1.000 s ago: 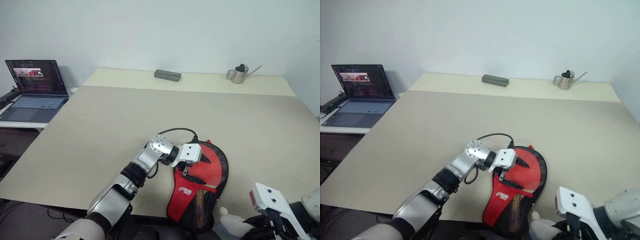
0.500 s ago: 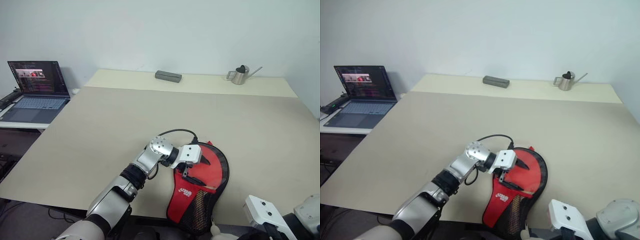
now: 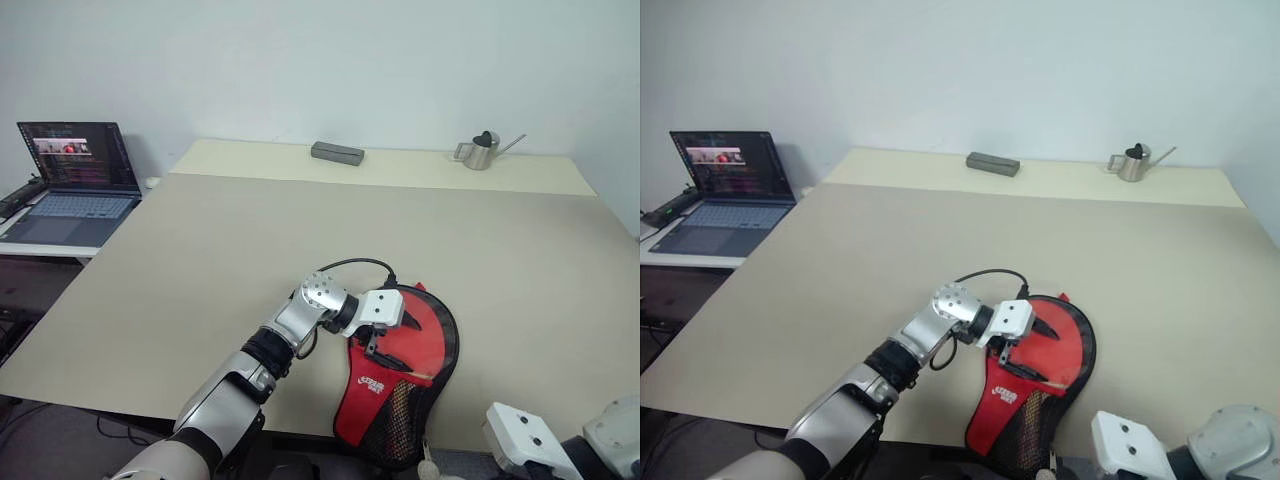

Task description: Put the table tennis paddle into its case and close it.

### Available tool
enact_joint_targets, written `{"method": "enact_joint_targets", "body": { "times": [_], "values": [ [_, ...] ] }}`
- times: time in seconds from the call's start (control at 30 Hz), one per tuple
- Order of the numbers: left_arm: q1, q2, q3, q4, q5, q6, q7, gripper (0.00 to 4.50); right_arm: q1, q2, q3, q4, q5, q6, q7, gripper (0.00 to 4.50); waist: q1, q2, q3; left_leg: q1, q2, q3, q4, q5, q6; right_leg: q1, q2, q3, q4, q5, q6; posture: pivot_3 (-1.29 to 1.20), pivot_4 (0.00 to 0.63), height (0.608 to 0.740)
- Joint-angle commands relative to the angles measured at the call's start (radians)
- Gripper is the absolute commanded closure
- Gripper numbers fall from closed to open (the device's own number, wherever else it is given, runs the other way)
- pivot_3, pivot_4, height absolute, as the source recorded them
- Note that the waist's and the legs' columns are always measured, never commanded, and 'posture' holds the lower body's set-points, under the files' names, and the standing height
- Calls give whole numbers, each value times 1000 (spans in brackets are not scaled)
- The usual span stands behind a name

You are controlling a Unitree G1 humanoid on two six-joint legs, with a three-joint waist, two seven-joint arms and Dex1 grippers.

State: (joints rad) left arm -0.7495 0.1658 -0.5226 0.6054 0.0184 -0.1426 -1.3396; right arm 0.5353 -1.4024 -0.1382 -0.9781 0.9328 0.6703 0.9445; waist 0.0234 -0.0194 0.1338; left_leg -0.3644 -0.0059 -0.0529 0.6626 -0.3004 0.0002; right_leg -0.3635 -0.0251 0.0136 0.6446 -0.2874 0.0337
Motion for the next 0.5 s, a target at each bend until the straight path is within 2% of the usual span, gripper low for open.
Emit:
{"method": "enact_joint_targets", "body": {
  "times": [0.03,0.23,0.33,0.5],
  "values": [
    [52,13,-90,86,106,21,-2,536,20,-40,118,-69,65,-69,9,4349,0,0,0,0,0,0,0,0,0,0,0,0,0,0,0,0,150,740],
    [48,6,-87,95,107,20,9,536,-25,-89,154,-69,101,-144,-97,4349,1,0,0,0,-1,0,0,0,0,1,-2,-1,0,0,0,0,150,740],
    [44,-1,-86,104,107,16,14,536,-65,-127,126,-69,186,-143,-120,4349,1,0,0,0,-2,-1,0,0,0,1,-3,-1,0,-1,1,0,150,740],
    [37,-8,-85,118,107,9,21,536,-118,-178,72,-69,307,-123,-147,2691,2,0,-1,1,-2,-3,1,0,0,4,-9,-4,-1,-1,0,0,150,740]
  ]
}}
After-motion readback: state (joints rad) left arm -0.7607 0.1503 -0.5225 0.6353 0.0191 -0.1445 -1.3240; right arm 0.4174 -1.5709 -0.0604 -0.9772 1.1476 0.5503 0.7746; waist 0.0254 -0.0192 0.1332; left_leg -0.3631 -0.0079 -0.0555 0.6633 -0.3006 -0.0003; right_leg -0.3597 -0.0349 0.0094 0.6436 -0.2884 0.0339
